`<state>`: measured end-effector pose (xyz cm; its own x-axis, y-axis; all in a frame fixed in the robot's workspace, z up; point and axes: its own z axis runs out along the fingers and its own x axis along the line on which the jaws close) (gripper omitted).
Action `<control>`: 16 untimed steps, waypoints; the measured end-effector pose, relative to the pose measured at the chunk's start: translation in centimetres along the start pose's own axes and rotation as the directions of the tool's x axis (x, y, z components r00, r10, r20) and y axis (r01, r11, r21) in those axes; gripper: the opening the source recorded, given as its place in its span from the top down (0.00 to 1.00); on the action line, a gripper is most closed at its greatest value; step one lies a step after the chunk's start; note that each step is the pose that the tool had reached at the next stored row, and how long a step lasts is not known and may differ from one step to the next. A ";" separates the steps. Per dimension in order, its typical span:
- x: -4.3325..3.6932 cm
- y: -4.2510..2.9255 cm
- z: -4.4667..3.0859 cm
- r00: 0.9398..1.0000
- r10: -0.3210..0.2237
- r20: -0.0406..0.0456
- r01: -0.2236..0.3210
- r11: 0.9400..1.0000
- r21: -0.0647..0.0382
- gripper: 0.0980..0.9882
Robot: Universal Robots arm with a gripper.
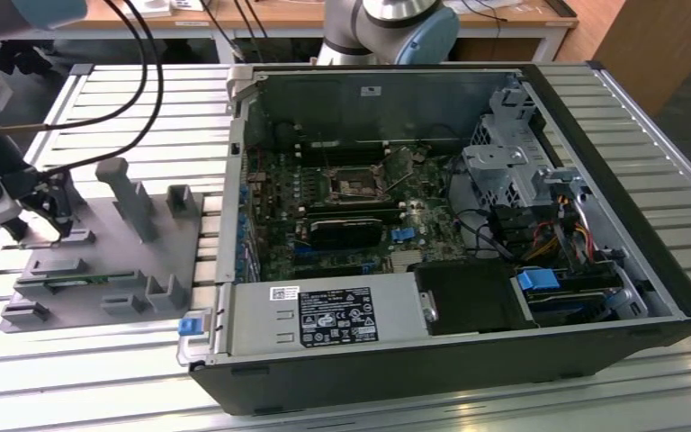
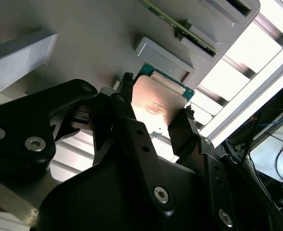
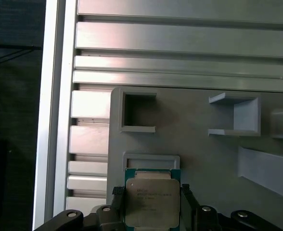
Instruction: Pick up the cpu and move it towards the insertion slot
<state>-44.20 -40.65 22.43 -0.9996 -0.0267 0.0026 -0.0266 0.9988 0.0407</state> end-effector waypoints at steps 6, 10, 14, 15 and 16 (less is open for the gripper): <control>0.00 0.01 -0.17 1.000 0.000 0.000 0.000 1.000 0.000 0.50; 0.00 0.01 -0.27 1.000 0.000 0.000 0.000 1.000 0.000 0.50; 0.00 0.02 -0.38 1.000 0.000 0.000 0.000 1.000 0.000 0.50; 0.00 0.02 -0.41 1.000 0.000 0.000 0.000 1.000 0.000 0.50; 0.00 0.02 -0.44 1.000 0.000 0.000 0.000 1.000 0.000 0.50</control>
<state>-44.20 -40.65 22.87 -0.9996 -0.0267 0.0026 -0.0265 0.9988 0.0407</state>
